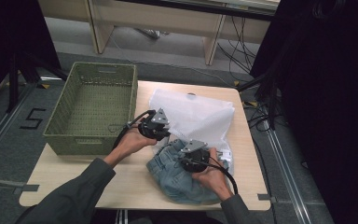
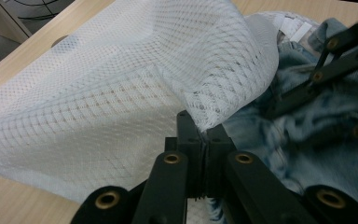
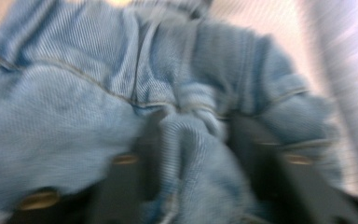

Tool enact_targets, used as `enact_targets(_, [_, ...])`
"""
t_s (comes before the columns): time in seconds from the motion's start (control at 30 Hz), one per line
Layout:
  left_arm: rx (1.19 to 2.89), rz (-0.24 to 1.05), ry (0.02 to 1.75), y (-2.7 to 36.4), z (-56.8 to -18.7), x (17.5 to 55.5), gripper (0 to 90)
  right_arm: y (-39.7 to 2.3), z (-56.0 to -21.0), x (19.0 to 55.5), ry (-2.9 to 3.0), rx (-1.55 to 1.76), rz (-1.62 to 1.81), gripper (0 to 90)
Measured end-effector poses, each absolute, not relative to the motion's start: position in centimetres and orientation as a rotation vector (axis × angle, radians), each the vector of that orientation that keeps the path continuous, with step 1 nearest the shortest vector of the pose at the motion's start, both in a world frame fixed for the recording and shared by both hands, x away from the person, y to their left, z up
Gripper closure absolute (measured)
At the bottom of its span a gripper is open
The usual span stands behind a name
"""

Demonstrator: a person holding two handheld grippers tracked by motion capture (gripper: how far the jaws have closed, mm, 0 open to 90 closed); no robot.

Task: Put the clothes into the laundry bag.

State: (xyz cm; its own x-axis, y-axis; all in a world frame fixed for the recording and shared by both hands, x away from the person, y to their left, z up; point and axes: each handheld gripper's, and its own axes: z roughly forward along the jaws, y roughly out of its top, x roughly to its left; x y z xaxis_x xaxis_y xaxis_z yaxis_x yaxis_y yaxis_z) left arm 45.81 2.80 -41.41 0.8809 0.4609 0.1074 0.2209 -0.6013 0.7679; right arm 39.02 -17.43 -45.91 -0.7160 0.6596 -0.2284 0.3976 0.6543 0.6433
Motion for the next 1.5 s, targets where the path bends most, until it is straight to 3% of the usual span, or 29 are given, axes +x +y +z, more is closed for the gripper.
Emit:
enact_targets(0.1, [2.22, 0.377, 0.478, 2.8, -41.2, 45.6, 88.2, -18.6, -43.8, 39.3, 2.354, 0.869, 0.849, 76.6])
enact_targets(0.13, [2.222, 0.422, 0.4, 2.9, -41.0, 46.0, 88.3, -19.1, -43.0, 39.4, 2.316, 0.891, 0.869, 77.0])
enact_targets(0.27, [2.23, 0.383, 0.456, 2.5, -40.9, 45.3, 88.3, -21.6, -41.3, 40.7, 2.178, 0.947, 0.858, 77.7])
enact_targets(0.47, [2.227, 0.398, 0.476, 2.8, -40.8, 45.5, 88.4, -22.9, -47.6, 42.5, 2.271, 1.091, 0.689, 74.6])
enact_targets(0.77, [2.217, 0.379, 0.494, 3.2, -41.0, 45.9, 88.0, -22.8, -42.1, 40.4, 2.262, 1.063, 0.894, 51.1])
enact_targets(0.9, [2.214, 0.374, 0.504, 3.3, -41.0, 46.0, 88.0, -20.6, -40.6, 38.7, 2.301, 1.042, 1.071, 46.7])
enact_targets(1.03, [2.209, 0.365, 0.517, 3.4, -41.0, 46.0, 88.0, -17.6, -41.4, 37.6, 2.403, 0.937, 1.104, 42.7])
enact_targets(1.17, [2.211, 0.366, 0.513, 3.3, -41.0, 46.0, 88.0, -14.9, -44.5, 37.0, 2.477, 0.884, 0.982, 37.2])
enact_targets(1.2, [2.214, 0.366, 0.507, 3.3, -41.0, 46.1, 88.0, -14.4, -45.2, 36.8, 2.512, 0.888, 0.909, 38.5])
enact_targets(1.33, [2.219, 0.372, 0.505, 3.3, -41.1, 46.0, 88.0, -13.5, -47.2, 37.6, 2.512, 0.754, 0.703, 57.6])
enact_targets(1.4, [2.224, 0.375, 0.5, 3.3, -41.0, 46.0, 88.1, -13.8, -46.7, 37.8, 2.481, 0.772, 0.711, 64.7])
enact_targets(1.5, [2.208, 0.385, 0.505, 3.3, -40.9, 45.9, 88.1, -15.3, -44.5, 38.1, 2.413, 0.72, 0.778, 68.2])
